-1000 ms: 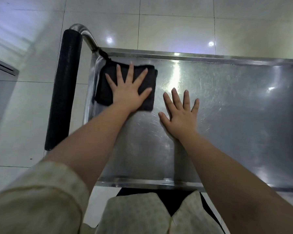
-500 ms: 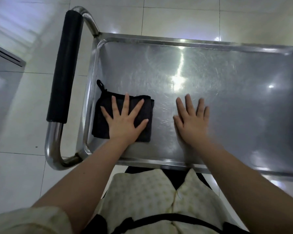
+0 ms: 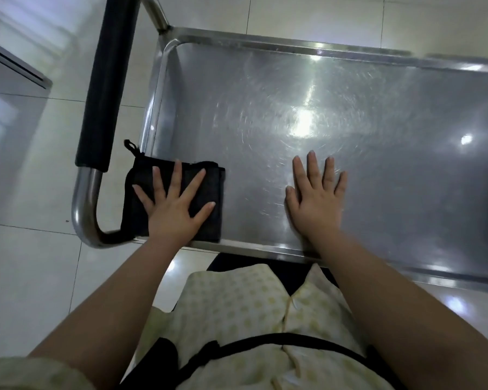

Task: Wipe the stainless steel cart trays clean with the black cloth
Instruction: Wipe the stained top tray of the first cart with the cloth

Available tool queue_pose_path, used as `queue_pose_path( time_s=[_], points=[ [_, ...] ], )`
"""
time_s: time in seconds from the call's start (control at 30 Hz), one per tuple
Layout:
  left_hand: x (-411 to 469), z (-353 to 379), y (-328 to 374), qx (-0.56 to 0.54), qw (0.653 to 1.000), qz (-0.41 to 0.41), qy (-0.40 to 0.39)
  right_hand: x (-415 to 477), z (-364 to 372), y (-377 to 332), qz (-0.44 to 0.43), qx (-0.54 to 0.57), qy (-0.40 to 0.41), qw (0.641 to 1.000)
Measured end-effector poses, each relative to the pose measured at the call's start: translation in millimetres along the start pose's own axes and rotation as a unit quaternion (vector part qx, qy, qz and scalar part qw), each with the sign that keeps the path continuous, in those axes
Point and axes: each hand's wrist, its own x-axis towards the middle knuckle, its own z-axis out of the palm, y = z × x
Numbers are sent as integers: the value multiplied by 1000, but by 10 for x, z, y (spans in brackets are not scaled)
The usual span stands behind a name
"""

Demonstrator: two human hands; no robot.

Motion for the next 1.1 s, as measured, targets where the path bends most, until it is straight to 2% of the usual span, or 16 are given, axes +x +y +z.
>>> queue_pose_path(
  time_s=[0.17,0.33,0.43,0.5,0.53,0.67,0.73,0.93,1.1],
  points=[
    [-24,12,104,11,1000,-18,-3,7,-26,9,-14,-10,-9,1000],
    [-190,100,880,17,1000,4,0,55,-61,49,-48,-12,-27,998],
    [-255,127,1239,7,1000,-15,8,7,-138,318,-151,-18,-44,987],
    [-282,142,1412,-1,999,-34,3,-67,-187,709,-224,-25,-51,973],
    [-304,155,1509,1,999,-38,1,-115,-197,964,-233,-29,-47,971],
    [-391,195,1926,9,1000,-28,-5,-414,-247,2032,-155,-26,-16,987],
    [-438,227,2137,6,1000,-22,-6,-515,-246,2293,-142,-47,-11,989],
    [-604,355,3092,14,999,41,-6,-482,-231,2358,-143,-37,-3,989],
    [-575,332,3011,-7,999,54,6,-460,-283,2378,-154,-36,-27,987]
  ],
)
